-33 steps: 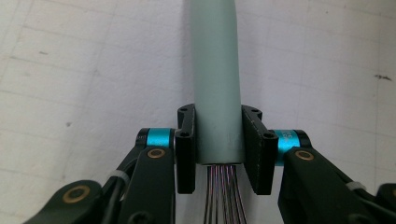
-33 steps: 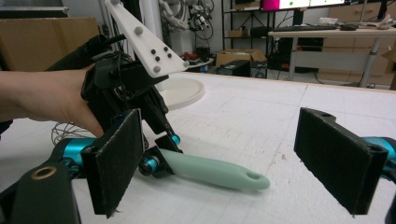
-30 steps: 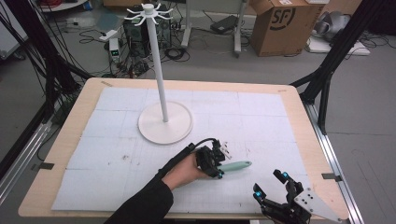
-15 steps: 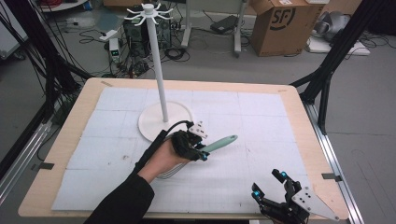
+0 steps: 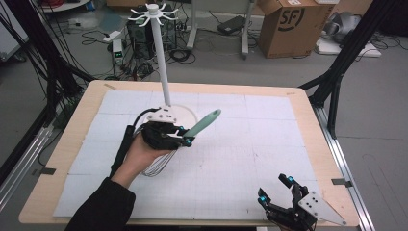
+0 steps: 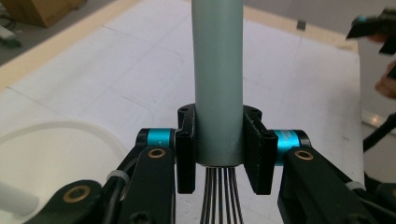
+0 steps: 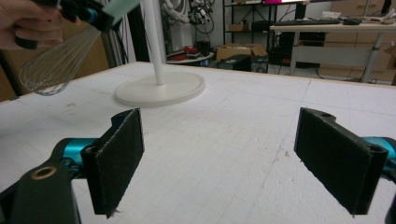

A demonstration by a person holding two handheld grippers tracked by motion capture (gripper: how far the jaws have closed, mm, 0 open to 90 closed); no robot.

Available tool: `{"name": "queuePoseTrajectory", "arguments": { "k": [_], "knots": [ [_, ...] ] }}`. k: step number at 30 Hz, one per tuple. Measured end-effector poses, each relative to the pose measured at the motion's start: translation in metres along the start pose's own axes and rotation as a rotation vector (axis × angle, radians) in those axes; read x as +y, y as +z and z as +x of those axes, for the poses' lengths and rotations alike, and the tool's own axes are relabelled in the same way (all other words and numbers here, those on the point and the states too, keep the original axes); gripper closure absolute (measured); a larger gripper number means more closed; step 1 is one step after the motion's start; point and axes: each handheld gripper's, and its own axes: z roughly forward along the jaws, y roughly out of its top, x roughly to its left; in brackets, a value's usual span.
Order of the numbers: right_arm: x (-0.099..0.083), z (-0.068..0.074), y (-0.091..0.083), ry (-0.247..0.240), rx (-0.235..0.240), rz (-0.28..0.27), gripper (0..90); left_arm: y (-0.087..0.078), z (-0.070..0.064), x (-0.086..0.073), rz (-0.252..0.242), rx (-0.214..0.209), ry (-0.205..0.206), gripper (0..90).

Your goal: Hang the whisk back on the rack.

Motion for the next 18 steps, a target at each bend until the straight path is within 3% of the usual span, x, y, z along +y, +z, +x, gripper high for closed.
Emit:
{"name": "queuePoseTrajectory", "arguments": {
  "k": [11,18],
  "knots": [
    [0.000,-0.004,0.008,0.021,-0.006,0.011,14.8,-0.061,0.020,0.013,-0.161,0.060,-0.014,69.3],
    [-0.002,-0.007,0.016,0.029,0.000,0.028,14.8,-0.108,0.041,0.026,-0.291,0.090,-0.038,69.3]
  ]
}}
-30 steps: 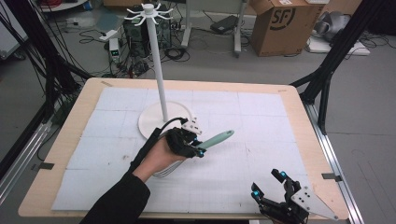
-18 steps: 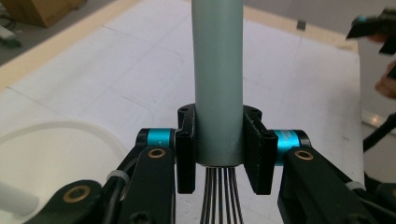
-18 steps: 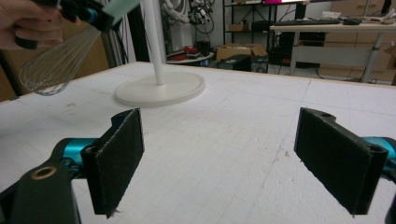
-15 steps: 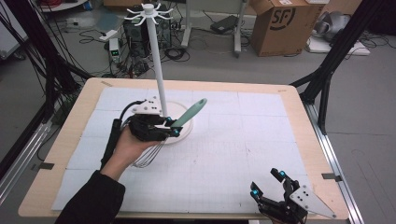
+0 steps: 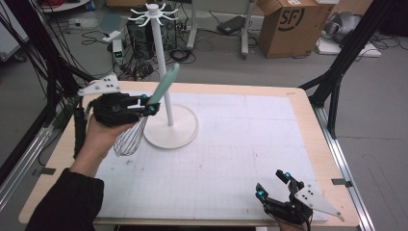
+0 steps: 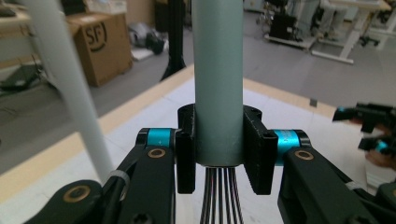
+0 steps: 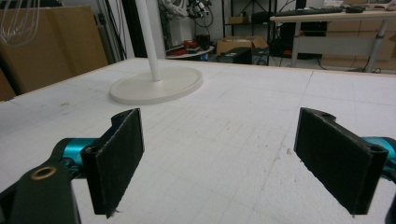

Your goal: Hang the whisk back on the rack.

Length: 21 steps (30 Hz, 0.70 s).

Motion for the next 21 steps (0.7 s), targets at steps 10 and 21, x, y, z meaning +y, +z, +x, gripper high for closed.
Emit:
{"name": "queuePoseTrajectory", "arguments": {
  "k": [10,21],
  "knots": [
    [-0.001,-0.001,0.006,0.003,0.007,0.014,14.8,-0.045,0.021,0.023,-0.116,0.054,0.011,69.2],
    [-0.001,-0.001,0.005,-0.001,0.018,0.011,14.8,-0.062,0.051,0.034,-0.225,0.066,-0.041,69.2]
  ]
}}
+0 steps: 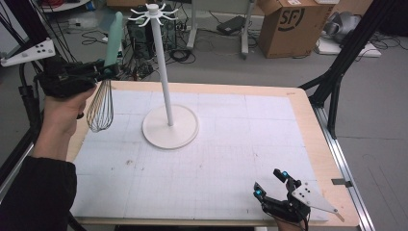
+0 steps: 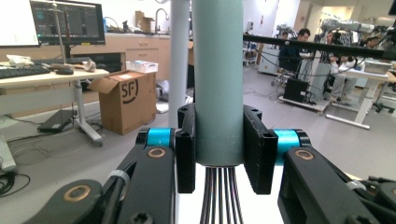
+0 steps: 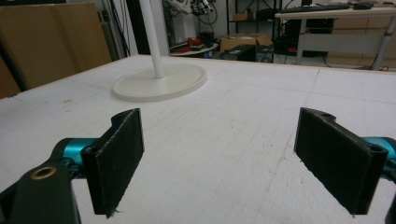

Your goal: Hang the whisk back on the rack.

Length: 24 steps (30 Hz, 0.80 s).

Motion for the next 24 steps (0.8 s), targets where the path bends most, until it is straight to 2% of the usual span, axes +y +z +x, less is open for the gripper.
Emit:
{"name": "queuePoseTrajectory", "arguments": {
  "k": [5,9,24],
  "knots": [
    [-0.001,-0.001,0.000,0.008,-0.002,0.001,14.8,0.006,0.008,-0.001,0.010,0.005,-0.003,69.2],
    [-0.001,-0.002,0.001,0.013,-0.004,0.004,14.8,0.012,0.014,-0.003,0.031,0.010,0.011,69.2],
    [-0.002,-0.004,0.002,0.028,-0.011,0.008,14.8,0.027,0.022,-0.005,0.065,0.012,0.024,69.2]
  ]
}}
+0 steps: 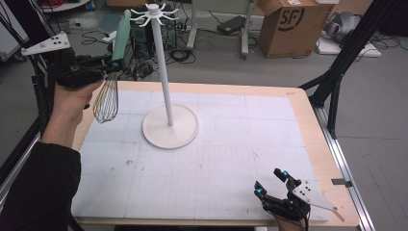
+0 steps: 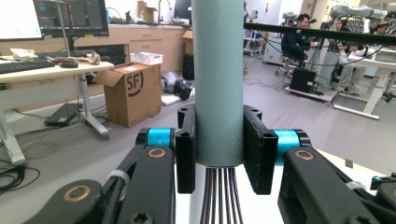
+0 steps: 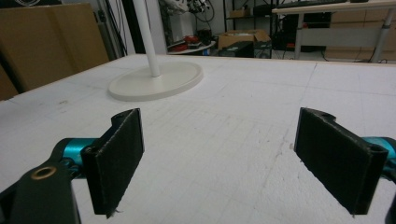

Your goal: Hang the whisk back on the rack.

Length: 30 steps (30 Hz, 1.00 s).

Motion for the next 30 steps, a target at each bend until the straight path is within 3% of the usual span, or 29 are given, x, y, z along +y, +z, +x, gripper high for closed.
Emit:
{"name": "queuePoseTrajectory", "arguments": {
  "k": [30],
  "knots": [
    [0.000,-0.001,-0.001,0.002,0.002,-0.005,14.8,0.018,0.003,-0.007,0.043,-0.021,-0.021,69.1]
  ]
}}
